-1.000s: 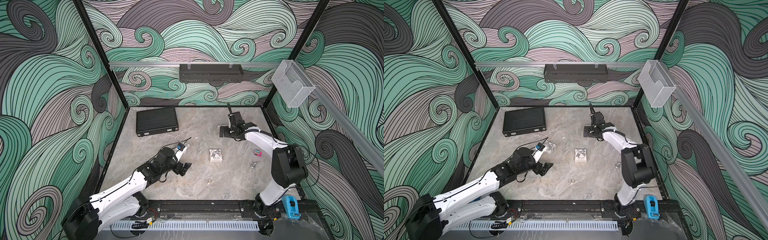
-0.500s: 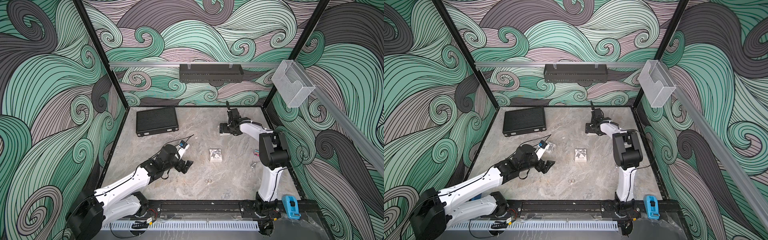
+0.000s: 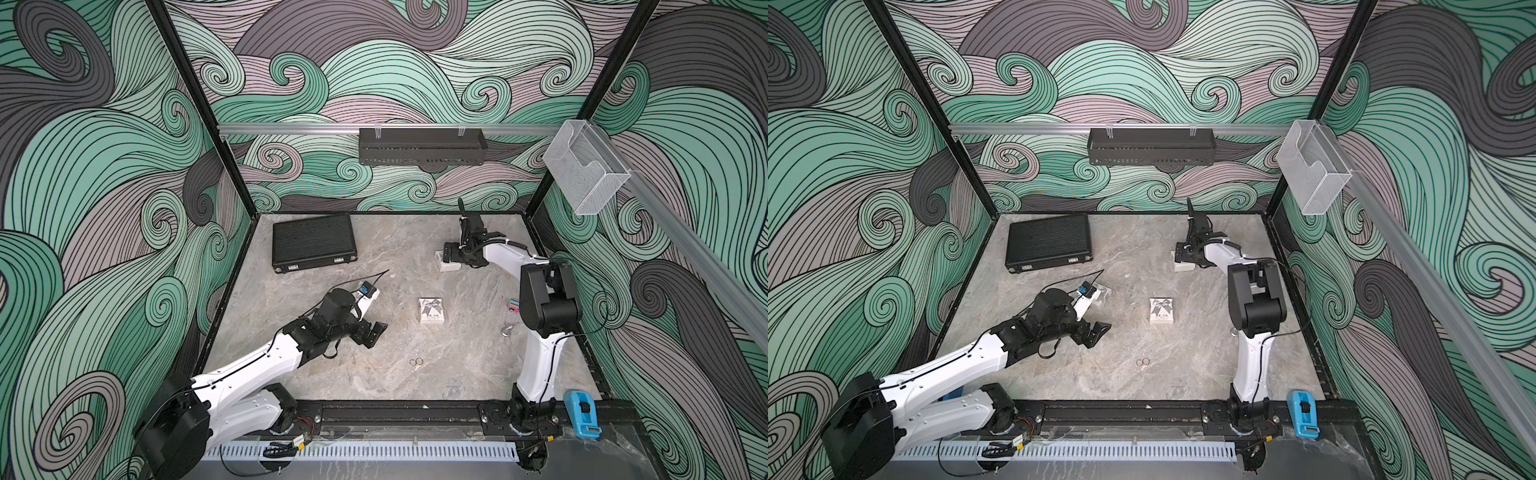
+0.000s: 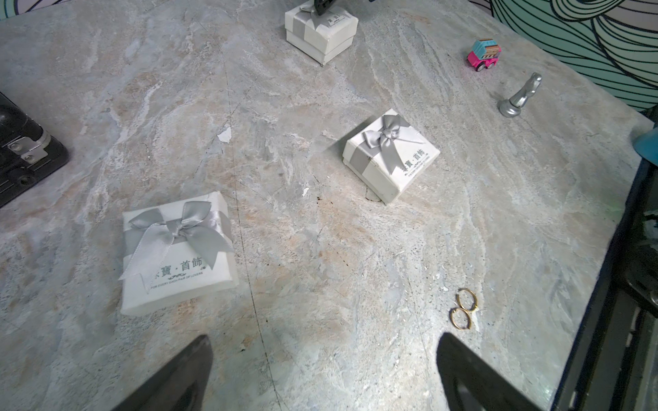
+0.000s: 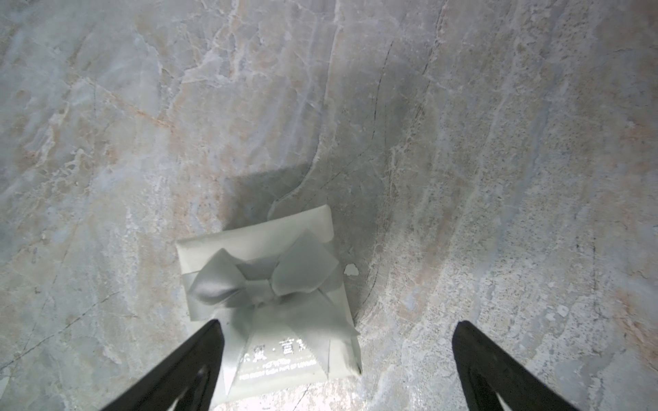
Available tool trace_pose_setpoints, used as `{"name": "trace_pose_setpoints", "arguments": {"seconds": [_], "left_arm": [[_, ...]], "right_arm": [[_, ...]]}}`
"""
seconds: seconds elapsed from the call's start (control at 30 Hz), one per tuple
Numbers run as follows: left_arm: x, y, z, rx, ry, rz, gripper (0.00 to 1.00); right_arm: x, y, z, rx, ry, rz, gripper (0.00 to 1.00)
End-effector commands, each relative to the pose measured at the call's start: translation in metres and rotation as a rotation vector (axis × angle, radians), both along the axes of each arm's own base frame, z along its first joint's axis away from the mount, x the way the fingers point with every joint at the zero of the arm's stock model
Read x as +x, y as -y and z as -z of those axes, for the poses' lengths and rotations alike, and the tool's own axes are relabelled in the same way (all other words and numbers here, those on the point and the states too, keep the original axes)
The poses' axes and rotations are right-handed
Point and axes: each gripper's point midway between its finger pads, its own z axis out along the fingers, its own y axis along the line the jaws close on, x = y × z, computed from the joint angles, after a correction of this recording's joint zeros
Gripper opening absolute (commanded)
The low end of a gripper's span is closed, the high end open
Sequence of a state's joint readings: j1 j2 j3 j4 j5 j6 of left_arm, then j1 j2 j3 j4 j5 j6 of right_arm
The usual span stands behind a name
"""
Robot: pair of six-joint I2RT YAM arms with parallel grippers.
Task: Take the rings out of the lift-off lid box
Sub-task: Adjust the lid on the jewelry box, then pick up the jewelry box from the center of the board.
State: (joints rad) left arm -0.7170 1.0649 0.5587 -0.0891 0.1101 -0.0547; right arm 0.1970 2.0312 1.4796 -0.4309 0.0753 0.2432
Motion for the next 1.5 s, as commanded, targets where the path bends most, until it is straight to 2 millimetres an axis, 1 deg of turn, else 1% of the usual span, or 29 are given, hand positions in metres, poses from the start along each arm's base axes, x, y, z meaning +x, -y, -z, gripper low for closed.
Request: {"name": "trace_pose_setpoints", "arguments": {"seconds": [0.0,0.5,0.63,0.73,0.83,0.93,1.0,1.07,1.17,1.23,1.33,1.4,1.47], "left_arm": [[0.001,0.008,-0.018,-0.029,0.032,0.026,0.99],[0.0,0.008,-0.019,-0.035,0.03,0.031,0.99],[-0.001,0.008,-0.019,-0.034,0.031,0.031,0.99],[-0.002,0.007,-0.02,-0.036,0.035,0.031,0.99],[-0.002,0.006,-0.023,-0.042,0.041,0.031,0.99],[-0.003,0.005,-0.027,-0.052,0.051,0.03,0.99],[-0.004,0.004,-0.029,-0.06,0.06,0.028,0.98],[-0.005,0.003,-0.029,-0.066,0.064,0.024,0.99],[-0.007,0.0,-0.028,-0.074,0.072,0.019,0.99],[-0.009,-0.002,-0.025,-0.075,0.075,0.017,0.99],[-0.011,-0.004,-0.021,-0.072,0.069,0.017,0.99],[-0.012,-0.004,-0.018,-0.069,0.067,0.017,0.99],[-0.013,-0.005,-0.016,-0.064,0.061,0.019,0.99]], "right_arm": [[-0.004,0.007,0.012,-0.023,-0.045,0.023,1.0],[-0.02,0.014,0.03,-0.047,-0.135,0.075,1.0],[-0.021,0.015,0.03,-0.049,-0.14,0.079,1.0],[-0.019,0.012,0.019,-0.042,-0.119,0.071,1.0],[-0.014,0.006,-0.007,-0.022,-0.059,0.048,1.0],[-0.015,-0.005,-0.039,0.005,0.001,0.003,1.0],[-0.026,-0.016,-0.053,0.008,0.019,-0.033,1.0],[-0.044,-0.027,-0.06,0.004,0.022,-0.066,1.0],[-0.083,-0.049,-0.061,0.015,0.002,-0.113,1.0],[-0.112,-0.065,-0.058,0.021,-0.012,-0.14,1.0],[-0.151,-0.084,-0.049,0.03,-0.046,-0.162,1.0],[-0.17,-0.091,-0.042,0.014,-0.059,-0.164,1.0],[-0.182,-0.094,-0.038,0.001,-0.074,-0.153,1.0]]}}
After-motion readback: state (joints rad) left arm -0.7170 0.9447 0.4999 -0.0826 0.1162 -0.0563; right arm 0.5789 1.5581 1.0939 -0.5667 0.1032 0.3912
